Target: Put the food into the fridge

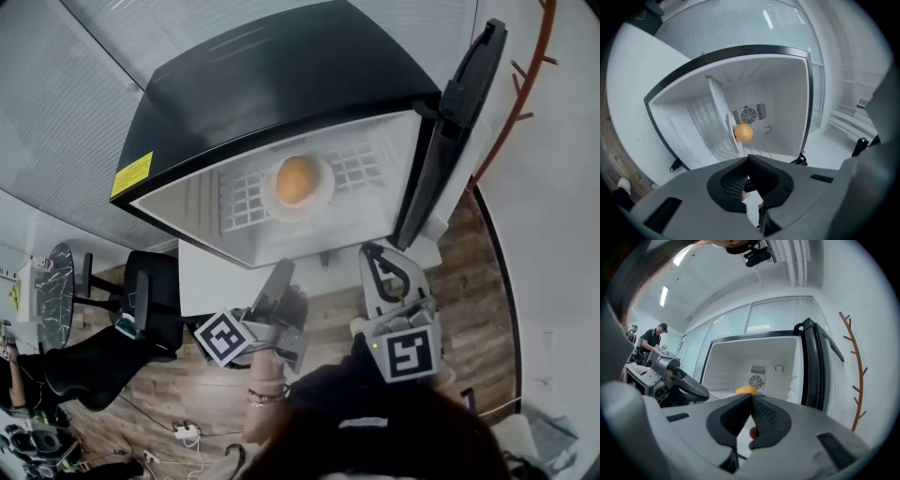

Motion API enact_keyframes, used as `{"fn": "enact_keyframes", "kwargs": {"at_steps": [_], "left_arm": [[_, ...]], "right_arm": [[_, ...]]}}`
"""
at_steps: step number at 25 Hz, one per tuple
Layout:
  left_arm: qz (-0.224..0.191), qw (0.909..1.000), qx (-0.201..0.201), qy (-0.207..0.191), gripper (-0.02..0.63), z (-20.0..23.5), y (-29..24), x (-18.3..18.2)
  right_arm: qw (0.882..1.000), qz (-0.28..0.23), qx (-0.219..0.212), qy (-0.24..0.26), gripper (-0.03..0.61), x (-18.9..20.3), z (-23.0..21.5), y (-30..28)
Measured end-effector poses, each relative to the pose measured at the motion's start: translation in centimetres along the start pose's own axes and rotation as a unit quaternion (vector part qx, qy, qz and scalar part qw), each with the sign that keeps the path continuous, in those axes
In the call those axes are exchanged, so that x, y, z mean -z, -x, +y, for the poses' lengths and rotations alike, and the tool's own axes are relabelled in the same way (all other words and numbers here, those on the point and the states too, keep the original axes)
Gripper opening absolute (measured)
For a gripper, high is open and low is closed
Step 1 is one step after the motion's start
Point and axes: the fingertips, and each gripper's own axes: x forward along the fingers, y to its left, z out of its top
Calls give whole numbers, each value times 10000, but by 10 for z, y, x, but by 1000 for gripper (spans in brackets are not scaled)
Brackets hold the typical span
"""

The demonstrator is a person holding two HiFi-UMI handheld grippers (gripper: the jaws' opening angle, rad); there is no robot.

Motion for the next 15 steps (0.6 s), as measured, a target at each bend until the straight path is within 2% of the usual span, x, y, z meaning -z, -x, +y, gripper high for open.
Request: {"fn": "enact_keyframes", "kwargs": {"at_steps": [3, 6, 8, 10, 15], "left_arm": [[-243, 9969, -296, -682, -9, -8, 9, -8], [-414, 9850, -658, -1544, -9, -14, 30, -7], [-442, 9683, -921, -2280, -9, -18, 48, -2], [-475, 9478, -1080, -2963, -8, -25, 60, 0], [-448, 9035, -1301, -4059, -8, -35, 88, 9]], "right_arm": [[10000, 86, 12, 32, -5, -2, 4, 0], [9998, 161, 46, 136, -5, -3, 13, 12], [9997, 210, 95, 112, -5, -2, 21, 26], [9995, 269, 120, 132, -5, -3, 28, 34], [9990, 329, 94, 283, -5, -14, 51, 48]]}}
